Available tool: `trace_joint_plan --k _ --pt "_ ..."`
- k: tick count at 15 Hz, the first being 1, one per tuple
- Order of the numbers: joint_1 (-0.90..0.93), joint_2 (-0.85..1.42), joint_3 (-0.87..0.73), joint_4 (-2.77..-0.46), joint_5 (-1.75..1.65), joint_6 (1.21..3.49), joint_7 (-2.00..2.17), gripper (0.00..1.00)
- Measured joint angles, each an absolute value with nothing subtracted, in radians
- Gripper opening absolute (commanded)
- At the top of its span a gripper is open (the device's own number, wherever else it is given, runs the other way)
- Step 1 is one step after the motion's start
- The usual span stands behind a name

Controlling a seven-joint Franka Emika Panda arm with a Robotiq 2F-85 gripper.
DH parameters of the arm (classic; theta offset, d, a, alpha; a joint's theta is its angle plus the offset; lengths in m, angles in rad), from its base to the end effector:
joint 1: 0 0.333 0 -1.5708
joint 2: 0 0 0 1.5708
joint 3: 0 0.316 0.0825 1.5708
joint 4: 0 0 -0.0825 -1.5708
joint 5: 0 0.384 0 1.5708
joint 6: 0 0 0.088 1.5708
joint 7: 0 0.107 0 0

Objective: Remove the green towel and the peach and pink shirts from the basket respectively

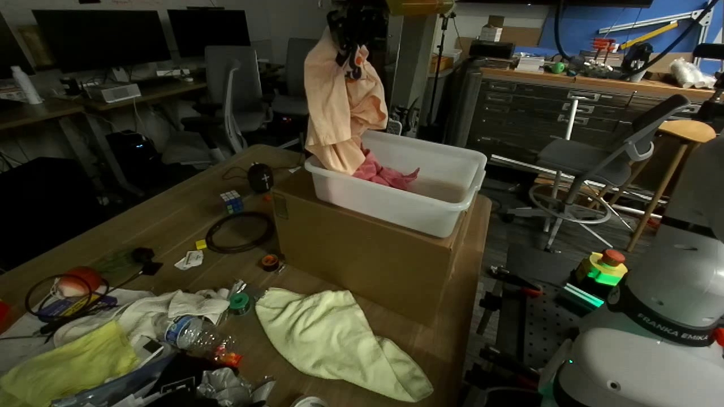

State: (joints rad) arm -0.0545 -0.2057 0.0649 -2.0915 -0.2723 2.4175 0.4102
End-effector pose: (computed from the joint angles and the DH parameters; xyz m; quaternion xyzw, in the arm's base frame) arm 0.5371 0.0067 0.5710 0.9513 -0.1156 0.2788 0.0631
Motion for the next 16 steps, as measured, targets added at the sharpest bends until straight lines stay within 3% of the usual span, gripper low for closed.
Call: trace_joint_plan --k 8,16 --pt "0.025 -0.227 0.214 -2.143 -0.439 2.394 0.412 0.07" --pt "0.184 -0.251 0.171 -2.162 -0.034 2.249 -0.095 0.07"
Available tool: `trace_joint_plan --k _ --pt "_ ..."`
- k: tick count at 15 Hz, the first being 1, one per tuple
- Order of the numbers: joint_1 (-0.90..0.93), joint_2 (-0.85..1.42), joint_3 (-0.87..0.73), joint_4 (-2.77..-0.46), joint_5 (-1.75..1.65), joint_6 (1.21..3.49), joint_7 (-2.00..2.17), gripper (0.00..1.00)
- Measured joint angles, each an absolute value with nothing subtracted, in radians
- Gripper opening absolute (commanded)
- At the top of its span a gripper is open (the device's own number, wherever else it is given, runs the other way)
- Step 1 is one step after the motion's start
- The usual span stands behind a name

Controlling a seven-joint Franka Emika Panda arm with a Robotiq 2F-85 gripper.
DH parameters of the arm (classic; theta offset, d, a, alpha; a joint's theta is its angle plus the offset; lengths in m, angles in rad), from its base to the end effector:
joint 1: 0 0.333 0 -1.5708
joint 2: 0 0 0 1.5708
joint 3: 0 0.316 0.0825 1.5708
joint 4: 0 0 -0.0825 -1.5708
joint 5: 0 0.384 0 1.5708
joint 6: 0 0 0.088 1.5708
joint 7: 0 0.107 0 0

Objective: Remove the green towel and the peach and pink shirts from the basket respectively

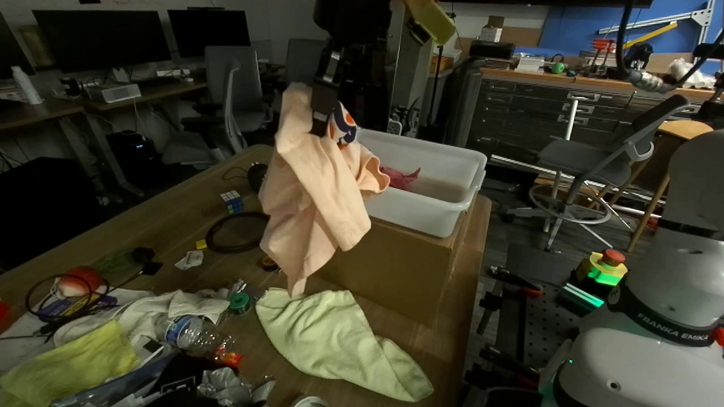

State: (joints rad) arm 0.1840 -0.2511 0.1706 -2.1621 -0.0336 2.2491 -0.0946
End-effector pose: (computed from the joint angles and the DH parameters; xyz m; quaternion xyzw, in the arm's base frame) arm 0.4767 0.1818 0.5356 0.9586 0.2284 0.1694 0.0140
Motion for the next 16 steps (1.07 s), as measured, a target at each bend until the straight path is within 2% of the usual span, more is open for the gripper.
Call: trace_joint_plan --k 3,4,5,9,13,16 --pt "0.203 -0.248 0.135 -2.137 0.081 2.114 -0.281 0.09" --pt "0.204 -0.245 0.128 -2.126 0.093 2.058 -0.329 0.36" --pt "0.204 -0.242 0.124 -2.116 0.094 2.001 -0.367 0.36" --pt "0.204 -0.219 0.137 -2.094 -0.019 1.831 -0.439 0.66" --pt "0.204 -0.178 0.176 -2.093 -0.214 1.759 -0.436 0.97" --pt "0.2 -0.151 0.182 -2.092 -0.33 1.773 -0.39 1.0"
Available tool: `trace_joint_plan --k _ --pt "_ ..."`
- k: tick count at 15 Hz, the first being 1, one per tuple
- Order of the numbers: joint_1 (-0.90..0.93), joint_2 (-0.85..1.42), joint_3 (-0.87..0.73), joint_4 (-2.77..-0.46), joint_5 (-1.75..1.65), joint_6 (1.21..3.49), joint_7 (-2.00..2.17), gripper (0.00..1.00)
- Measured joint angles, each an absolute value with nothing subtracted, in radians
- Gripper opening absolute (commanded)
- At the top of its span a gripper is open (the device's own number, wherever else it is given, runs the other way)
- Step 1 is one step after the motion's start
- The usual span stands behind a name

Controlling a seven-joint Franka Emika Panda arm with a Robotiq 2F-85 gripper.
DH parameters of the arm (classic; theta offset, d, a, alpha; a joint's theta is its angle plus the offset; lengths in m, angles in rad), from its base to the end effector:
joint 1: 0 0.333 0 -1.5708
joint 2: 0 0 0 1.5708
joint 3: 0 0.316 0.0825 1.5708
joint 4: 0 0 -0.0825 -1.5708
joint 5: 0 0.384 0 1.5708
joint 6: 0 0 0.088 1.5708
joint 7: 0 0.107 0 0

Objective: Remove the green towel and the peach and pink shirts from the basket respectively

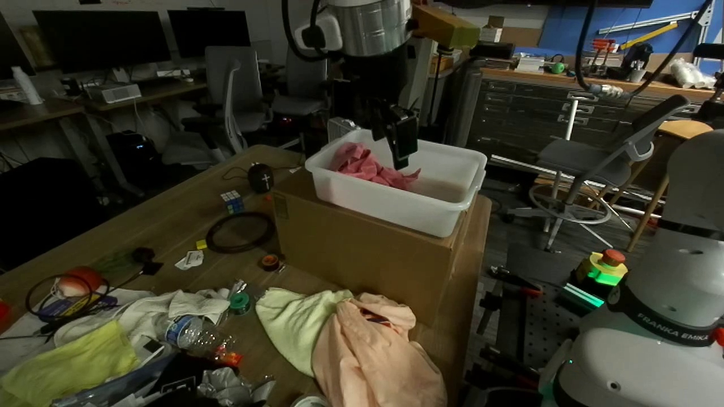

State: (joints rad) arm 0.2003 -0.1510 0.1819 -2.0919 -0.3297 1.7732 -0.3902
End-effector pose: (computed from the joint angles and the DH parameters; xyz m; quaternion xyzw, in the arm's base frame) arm 0.4666 0.1604 0.4795 0.8917 0.4105 -0.0853 0.1703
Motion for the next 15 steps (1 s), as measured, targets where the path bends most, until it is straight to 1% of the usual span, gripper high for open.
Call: trace_joint_plan --k 3,10,15 --pt "0.167 -0.153 0.147 -2.091 -0.342 1.845 -0.314 1.0" --pt "0.043 -0.167 0.007 -2.073 -0.262 1.946 -0.247 1.0" --pt "-0.008 -0.101 -0.038 -2.04 -0.135 2.019 -0.149 1.0"
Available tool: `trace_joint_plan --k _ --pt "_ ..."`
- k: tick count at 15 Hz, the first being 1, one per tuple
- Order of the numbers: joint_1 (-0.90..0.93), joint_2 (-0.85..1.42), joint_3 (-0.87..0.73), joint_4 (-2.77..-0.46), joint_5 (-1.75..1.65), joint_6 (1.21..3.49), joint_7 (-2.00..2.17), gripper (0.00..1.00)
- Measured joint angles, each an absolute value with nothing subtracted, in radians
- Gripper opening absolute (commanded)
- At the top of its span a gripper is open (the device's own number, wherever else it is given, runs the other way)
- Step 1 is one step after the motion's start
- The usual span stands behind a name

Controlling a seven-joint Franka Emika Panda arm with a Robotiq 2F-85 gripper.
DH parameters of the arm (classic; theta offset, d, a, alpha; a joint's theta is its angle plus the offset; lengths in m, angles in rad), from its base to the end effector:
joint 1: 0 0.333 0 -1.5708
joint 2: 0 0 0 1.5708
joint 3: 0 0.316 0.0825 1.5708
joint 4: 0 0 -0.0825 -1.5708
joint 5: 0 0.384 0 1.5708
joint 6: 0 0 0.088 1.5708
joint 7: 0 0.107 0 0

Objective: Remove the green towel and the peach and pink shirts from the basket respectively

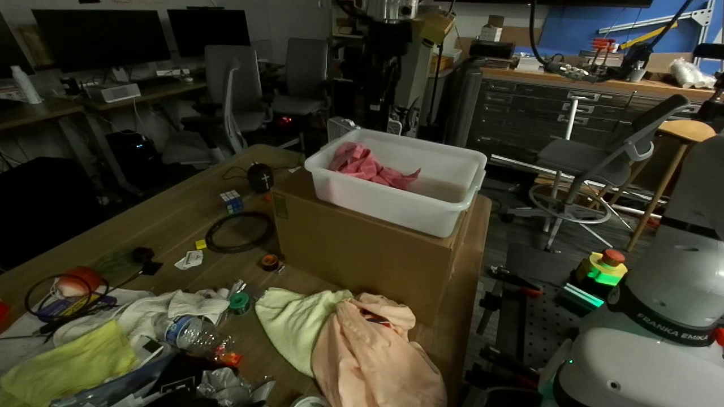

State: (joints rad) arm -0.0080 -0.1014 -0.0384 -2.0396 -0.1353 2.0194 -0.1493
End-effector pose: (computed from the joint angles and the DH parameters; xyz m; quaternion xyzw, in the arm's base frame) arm 0.5337 -0.0332 0.4957 0.9943 0.0781 0.0345 0.0638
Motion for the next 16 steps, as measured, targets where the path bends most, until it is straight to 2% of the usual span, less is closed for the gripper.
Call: trace_joint_plan --k 5,16 --pt "-0.029 0.011 -0.046 -1.99 -0.04 2.07 -0.091 1.0" --pt "-0.037 0.192 -0.046 -1.891 -0.033 2.03 -0.055 1.0"
